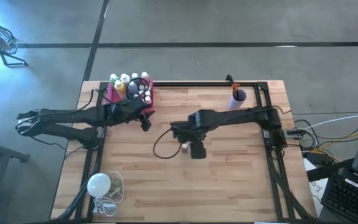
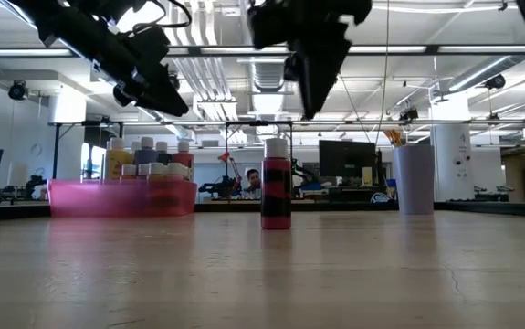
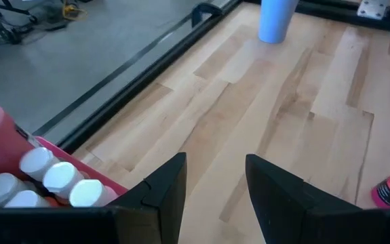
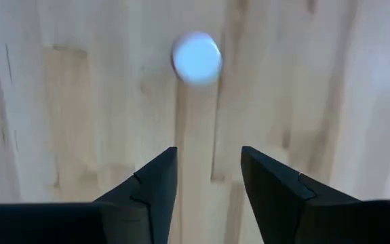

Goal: Pick & Place Paint Supplies
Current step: Put the small pink paint bottle into the pink bin

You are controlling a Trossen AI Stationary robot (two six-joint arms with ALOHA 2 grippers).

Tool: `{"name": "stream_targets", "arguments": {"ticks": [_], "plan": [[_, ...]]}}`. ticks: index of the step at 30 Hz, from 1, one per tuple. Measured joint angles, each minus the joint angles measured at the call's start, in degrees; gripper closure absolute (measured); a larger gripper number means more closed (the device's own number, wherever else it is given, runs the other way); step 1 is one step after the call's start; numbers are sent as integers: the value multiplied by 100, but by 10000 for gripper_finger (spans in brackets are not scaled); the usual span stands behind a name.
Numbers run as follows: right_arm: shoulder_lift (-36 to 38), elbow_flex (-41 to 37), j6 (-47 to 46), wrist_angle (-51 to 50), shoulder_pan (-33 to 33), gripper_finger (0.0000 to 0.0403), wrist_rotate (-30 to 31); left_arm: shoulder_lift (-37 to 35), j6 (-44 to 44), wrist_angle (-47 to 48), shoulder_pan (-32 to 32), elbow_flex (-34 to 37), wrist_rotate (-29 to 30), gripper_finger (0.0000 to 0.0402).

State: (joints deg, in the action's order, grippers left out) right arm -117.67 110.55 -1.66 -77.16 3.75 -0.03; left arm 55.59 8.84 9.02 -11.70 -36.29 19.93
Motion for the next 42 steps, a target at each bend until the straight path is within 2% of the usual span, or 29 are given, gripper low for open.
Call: {"name": "stream_targets", "arguments": {"ticks": [5, 11, 14, 18, 24, 27, 32, 42], "plan": [[1178, -1142, -640, 437, 47, 273, 70, 44, -21, 1, 2, 0, -143, 245], [3046, -3138, -1112, 2021, 246, 317, 193, 43, -282, -311, 20, 0, -634, 245], [3962, -4208, -1145, 3061, 323, 339, 443, 44, -290, -450, 24, 0, -855, 245], [5033, -5578, -1047, 4304, 341, 363, 474, 44, -290, -539, 24, 0, -858, 245], [6322, -7157, -777, 5385, 242, 391, 471, 46, -466, -720, 61, 0, -1068, 245], [6872, -7716, -571, 5863, 87, 394, 462, 79, -582, -938, 160, 0, -1145, 245], [7640, -8338, -383, 6013, -222, 394, 458, 234, -595, -1091, 404, 0, -1153, 245], [9082, -9263, -38, 6443, -339, 394, 467, 1026, -675, -1527, 914, 0, -1095, 245]]}}
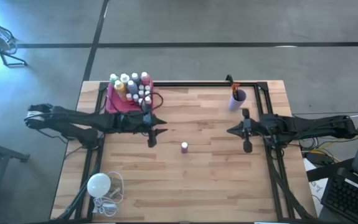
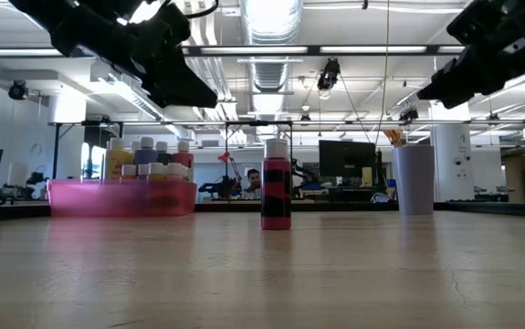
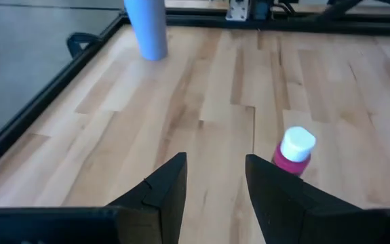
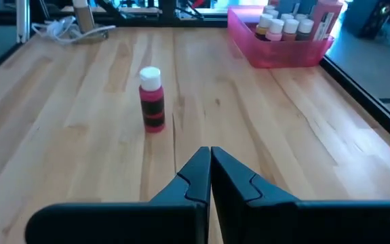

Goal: Pick & Place Paint Supplies
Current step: Put the small pink paint bottle into the pink bin

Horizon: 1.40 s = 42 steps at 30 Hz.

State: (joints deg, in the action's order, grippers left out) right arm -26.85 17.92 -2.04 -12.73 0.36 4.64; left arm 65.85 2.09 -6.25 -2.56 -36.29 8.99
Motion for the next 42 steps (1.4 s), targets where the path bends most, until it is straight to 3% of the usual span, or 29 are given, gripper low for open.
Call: {"name": "stream_targets", "arguments": {"ticks": [14, 21, 26, 30, 38, 42], "plan": [[1397, -801, 691, -45, -4, 394, 511, 503, 48, -732, 367, 0, -18, 245], [1415, -797, 1594, -47, 0, 394, 691, 784, 108, -1015, 390, 0, -47, 245], [1319, -801, 1448, -44, 0, 394, 710, 892, 325, -1019, 393, 0, -115, 245], [1288, -801, 1187, -45, 0, 394, 709, 896, 385, -1019, 425, 0, -522, 245], [1185, -808, 966, -41, -2, 394, 786, 1010, 320, -932, 573, -19, -552, 245], [1172, -808, 959, -42, 0, 394, 785, 1169, 256, -535, 573, -399, -559, 245]]}}
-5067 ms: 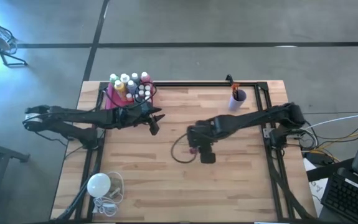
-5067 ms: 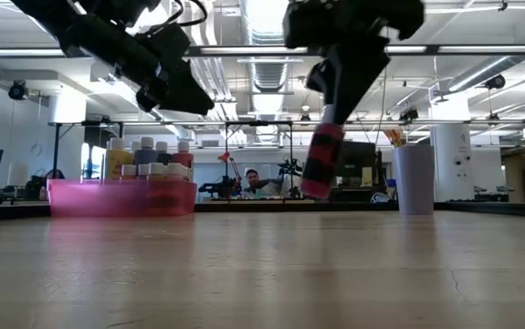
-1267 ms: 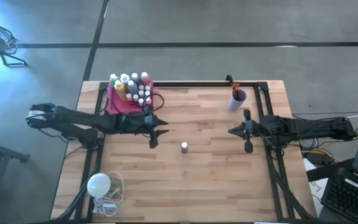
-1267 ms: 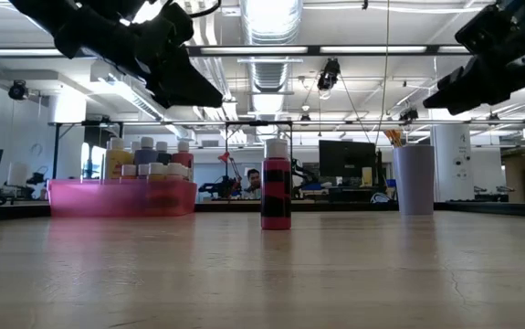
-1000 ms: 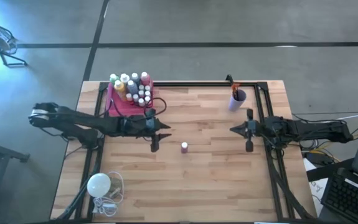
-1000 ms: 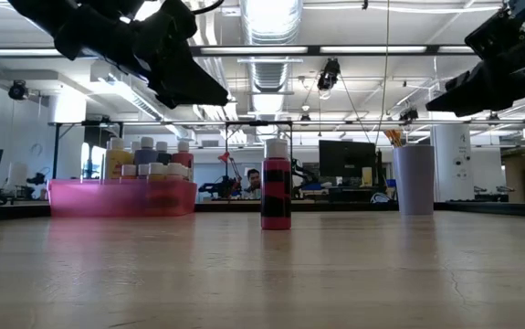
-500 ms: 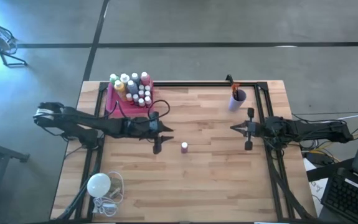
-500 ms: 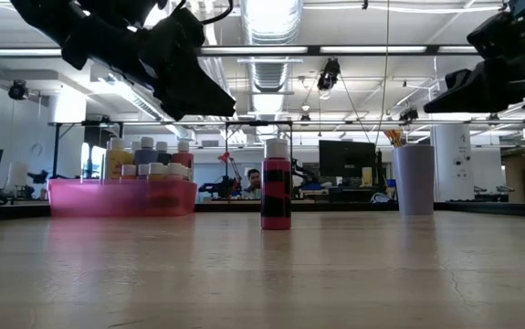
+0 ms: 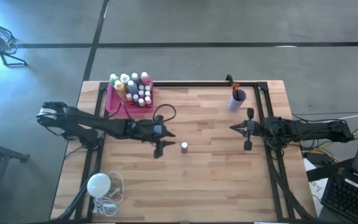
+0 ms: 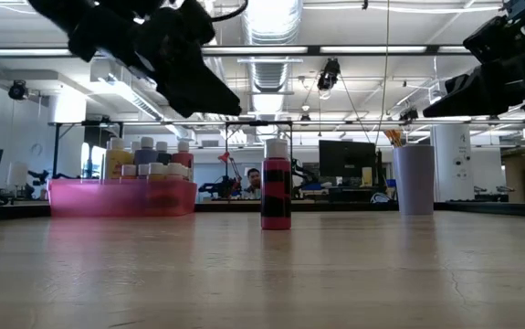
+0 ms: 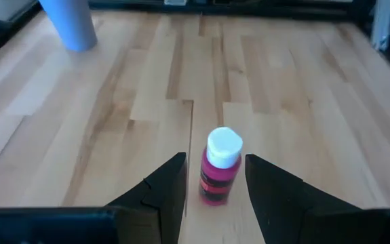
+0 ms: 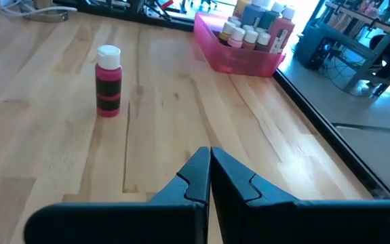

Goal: Pick & Place Paint Supplies
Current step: Put the small pink paint bottle into the pink bin

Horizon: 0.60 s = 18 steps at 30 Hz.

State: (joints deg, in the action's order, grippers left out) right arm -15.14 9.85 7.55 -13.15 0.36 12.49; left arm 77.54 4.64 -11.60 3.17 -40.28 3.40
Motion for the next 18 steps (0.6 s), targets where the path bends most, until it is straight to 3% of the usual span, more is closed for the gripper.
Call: {"name": "stream_targets", "arguments": {"ticks": [7, 18], "plan": [[6, 0, 1, -2, 0, 394, 0, 716, -160, 1400, 25, -1113, 2, 245], [2, 0, -4, -2, 0, 394, 0, 1195, -258, 1769, 27, -1625, 2, 235]]}}
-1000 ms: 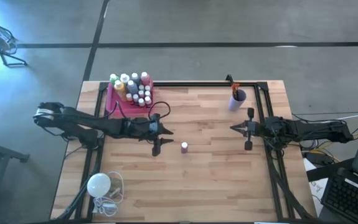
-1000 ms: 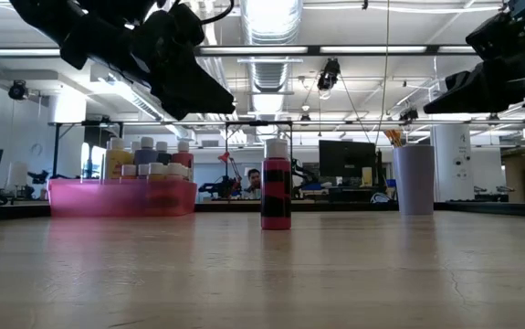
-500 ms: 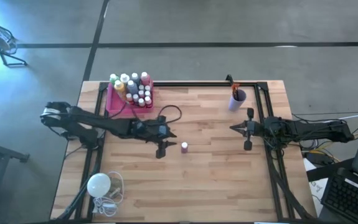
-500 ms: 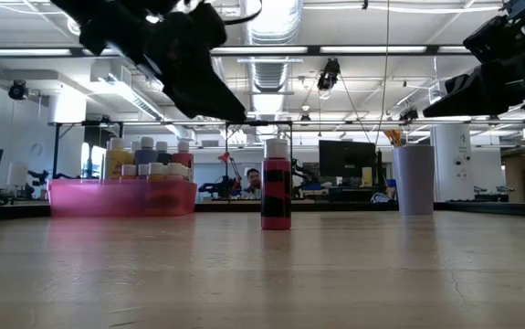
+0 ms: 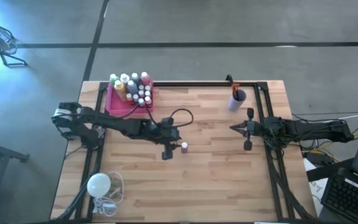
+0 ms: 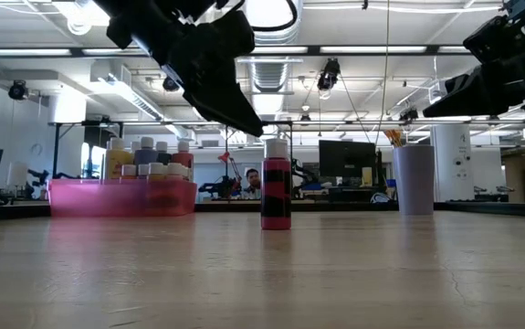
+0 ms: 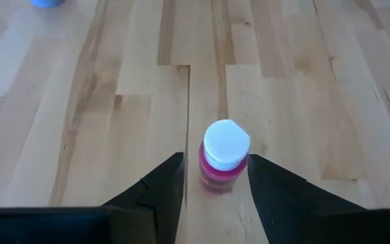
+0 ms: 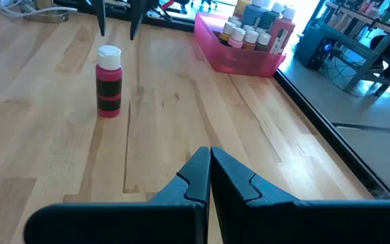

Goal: Pick & Place Paint Supplies
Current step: Put the small pink paint bottle into the pink bin

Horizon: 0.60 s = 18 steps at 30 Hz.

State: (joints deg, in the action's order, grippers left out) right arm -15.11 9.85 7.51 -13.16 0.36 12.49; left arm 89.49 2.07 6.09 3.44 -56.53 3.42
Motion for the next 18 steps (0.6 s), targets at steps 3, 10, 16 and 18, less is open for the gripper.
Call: {"name": "stream_targets", "arguments": {"ticks": [3, 10, 16, 18], "plan": [[0, 0, 9, 0, 0, 394, 0, 0, 99, -10, 8, 14, 2, 219], [0, 0, 3, 1, 0, 394, 0, 16, 100, -10, 15, 44, 1, 166], [2, 0, 12, 3, 0, 394, 0, 184, 98, -251, 17, 48, 2, 156], [-1, 0, 1, 2, 0, 394, 1, 282, 98, -280, 17, 55, 0, 156]]}}
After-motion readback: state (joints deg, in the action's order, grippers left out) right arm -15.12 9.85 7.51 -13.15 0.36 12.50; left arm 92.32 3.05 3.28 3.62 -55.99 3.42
